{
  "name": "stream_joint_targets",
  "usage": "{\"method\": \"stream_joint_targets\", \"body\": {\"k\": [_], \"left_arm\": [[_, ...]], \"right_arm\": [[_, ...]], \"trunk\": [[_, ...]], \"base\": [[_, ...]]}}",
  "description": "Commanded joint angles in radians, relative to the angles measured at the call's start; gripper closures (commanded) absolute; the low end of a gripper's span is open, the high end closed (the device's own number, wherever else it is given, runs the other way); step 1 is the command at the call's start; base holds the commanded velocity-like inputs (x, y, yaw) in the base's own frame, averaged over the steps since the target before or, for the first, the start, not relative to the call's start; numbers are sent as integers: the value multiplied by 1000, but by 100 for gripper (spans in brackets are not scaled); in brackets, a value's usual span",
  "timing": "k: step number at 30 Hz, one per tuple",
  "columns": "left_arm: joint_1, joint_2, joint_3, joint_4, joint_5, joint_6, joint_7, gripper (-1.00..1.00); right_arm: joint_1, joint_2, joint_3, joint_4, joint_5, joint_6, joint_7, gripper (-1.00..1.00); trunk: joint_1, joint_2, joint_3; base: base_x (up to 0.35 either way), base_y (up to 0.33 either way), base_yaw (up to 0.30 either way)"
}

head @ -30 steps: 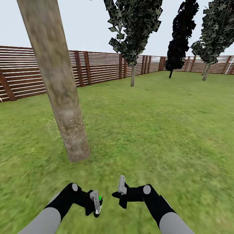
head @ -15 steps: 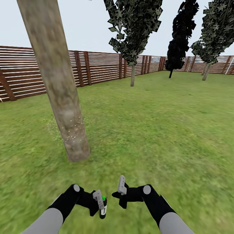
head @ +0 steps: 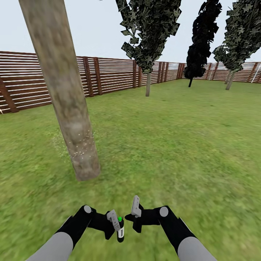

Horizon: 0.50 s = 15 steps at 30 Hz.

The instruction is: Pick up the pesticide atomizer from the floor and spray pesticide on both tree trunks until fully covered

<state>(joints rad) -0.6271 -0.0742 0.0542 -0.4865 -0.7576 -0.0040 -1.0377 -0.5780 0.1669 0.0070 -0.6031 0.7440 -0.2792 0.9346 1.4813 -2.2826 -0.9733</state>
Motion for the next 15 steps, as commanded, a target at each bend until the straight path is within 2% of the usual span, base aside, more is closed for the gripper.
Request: {"method": "stream_joint_targets", "body": {"k": [1,4,6,12,15], "left_arm": [[0,-1,6,-1,-6,-1,-6,100],[0,-1,8,-1,-5,-2,-16,100],[0,-1,8,-1,-4,-4,-45,100],[0,-1,10,-1,-2,-5,-53,100],[0,-1,7,-1,43,-5,-54,100]], "right_arm": [[0,0,-1,-1,8,-5,1,100],[0,0,-1,-1,8,-5,1,100],[0,0,-1,-1,9,-5,1,100],[0,0,-1,-1,9,-5,0,100],[0,-1,-1,-1,9,-5,0,100]], "trunk": [[0,0,-1],[0,0,-1],[0,0,-1],[0,0,-1],[0,0,-1]], "base": [[0,0,0],[0,0,0],[0,0,0],[0,0,0],[0,0,0]]}}
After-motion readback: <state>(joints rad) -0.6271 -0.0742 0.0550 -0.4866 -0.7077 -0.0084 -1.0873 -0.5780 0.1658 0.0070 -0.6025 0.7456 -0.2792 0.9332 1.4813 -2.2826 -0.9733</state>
